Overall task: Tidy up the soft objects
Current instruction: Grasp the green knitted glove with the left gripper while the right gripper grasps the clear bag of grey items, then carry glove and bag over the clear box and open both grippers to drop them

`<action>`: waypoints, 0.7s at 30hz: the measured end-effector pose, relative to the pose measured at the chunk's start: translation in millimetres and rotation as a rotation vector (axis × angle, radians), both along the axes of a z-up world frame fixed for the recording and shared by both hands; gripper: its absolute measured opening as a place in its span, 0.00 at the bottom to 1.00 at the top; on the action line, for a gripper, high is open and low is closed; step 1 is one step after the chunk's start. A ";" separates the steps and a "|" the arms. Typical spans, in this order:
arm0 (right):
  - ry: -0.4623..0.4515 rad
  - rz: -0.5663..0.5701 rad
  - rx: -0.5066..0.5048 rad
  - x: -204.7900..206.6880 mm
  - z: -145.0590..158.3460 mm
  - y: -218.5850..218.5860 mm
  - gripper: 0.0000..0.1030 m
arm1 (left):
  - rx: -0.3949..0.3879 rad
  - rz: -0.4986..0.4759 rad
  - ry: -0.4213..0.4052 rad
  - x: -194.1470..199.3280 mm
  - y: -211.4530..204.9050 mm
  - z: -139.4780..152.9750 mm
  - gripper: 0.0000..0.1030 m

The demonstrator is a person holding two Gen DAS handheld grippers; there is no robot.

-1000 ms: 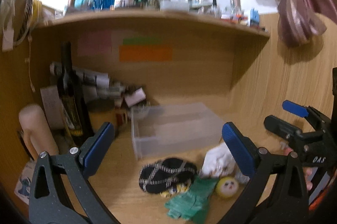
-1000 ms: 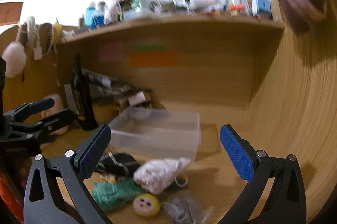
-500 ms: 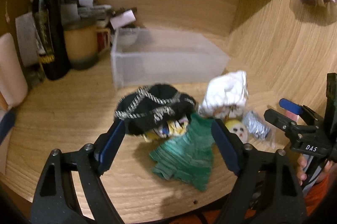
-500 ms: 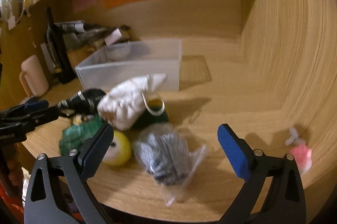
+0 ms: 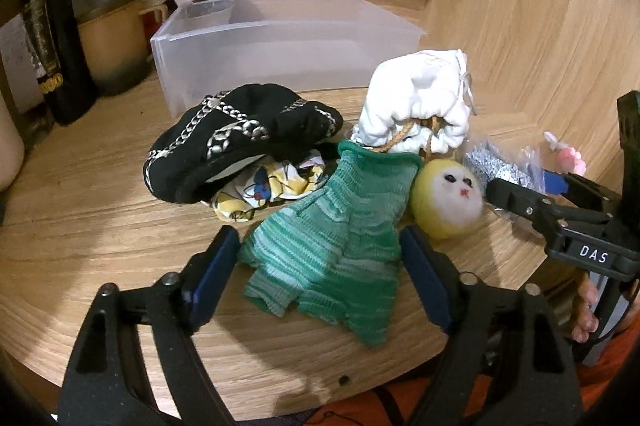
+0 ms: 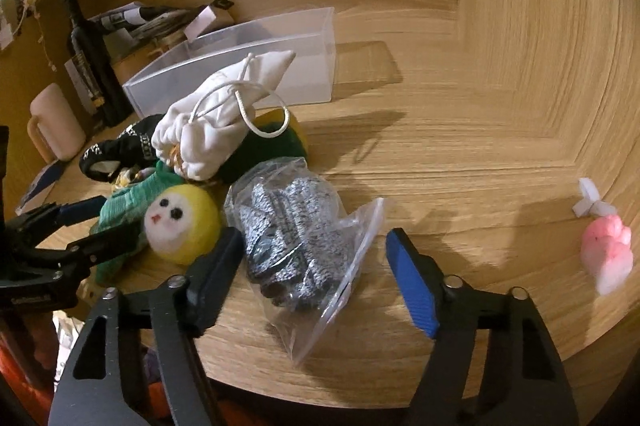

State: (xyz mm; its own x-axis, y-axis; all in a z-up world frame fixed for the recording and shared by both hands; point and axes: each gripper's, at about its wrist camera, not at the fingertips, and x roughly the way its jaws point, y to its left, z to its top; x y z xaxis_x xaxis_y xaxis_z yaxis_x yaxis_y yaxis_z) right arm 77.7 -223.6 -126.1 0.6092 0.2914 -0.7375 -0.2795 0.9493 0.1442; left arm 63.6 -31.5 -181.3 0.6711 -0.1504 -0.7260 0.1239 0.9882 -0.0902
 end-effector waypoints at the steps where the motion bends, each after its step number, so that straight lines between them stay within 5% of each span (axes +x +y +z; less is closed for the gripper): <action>1: 0.002 0.007 0.004 -0.6 0.8 0.3 0.52 | 0.009 -0.009 -0.002 -0.4 -3.4 -0.2 0.72; 9: -0.022 0.010 0.022 -1.9 7.0 1.7 0.27 | -0.016 -0.070 0.018 2.9 -10.7 -2.7 0.35; 21: -0.139 -0.049 0.031 -3.5 39.9 -10.7 0.26 | -0.085 -0.053 -0.066 -0.1 10.1 35.1 0.30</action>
